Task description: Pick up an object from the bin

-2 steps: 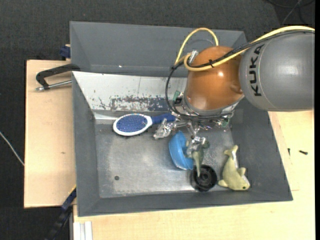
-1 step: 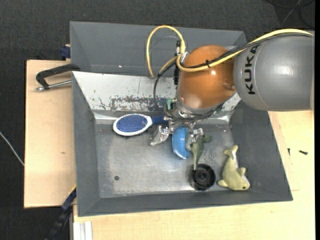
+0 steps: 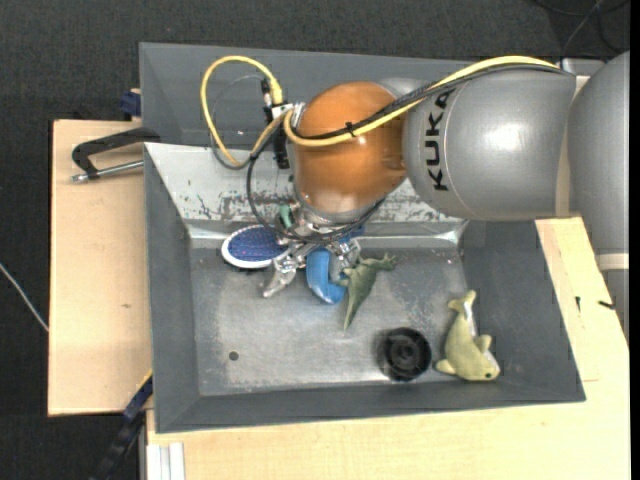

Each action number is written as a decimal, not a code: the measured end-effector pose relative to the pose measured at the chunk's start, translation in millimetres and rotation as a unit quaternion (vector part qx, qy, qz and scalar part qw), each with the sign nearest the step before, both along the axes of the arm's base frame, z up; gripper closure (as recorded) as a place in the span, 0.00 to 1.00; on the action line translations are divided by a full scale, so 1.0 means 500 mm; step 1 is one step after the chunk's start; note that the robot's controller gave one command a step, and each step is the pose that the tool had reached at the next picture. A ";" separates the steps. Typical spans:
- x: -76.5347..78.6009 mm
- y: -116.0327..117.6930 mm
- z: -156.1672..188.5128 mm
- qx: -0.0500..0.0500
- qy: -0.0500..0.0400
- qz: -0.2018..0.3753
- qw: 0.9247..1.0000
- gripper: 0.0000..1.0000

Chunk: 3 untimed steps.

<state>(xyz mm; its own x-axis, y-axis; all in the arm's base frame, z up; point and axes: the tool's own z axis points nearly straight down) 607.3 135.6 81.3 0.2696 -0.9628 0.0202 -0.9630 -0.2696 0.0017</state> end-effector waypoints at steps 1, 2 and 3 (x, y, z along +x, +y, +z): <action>0.006 -0.002 0.006 0.001 -0.005 0.000 1.000 1.00; 0.012 0.001 0.176 0.013 -0.005 -0.003 1.000 1.00; 0.014 0.004 0.196 0.013 -0.001 -0.005 1.000 1.00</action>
Offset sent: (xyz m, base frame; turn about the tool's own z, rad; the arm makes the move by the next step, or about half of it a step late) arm 0.0000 0.0000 0.0000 0.0000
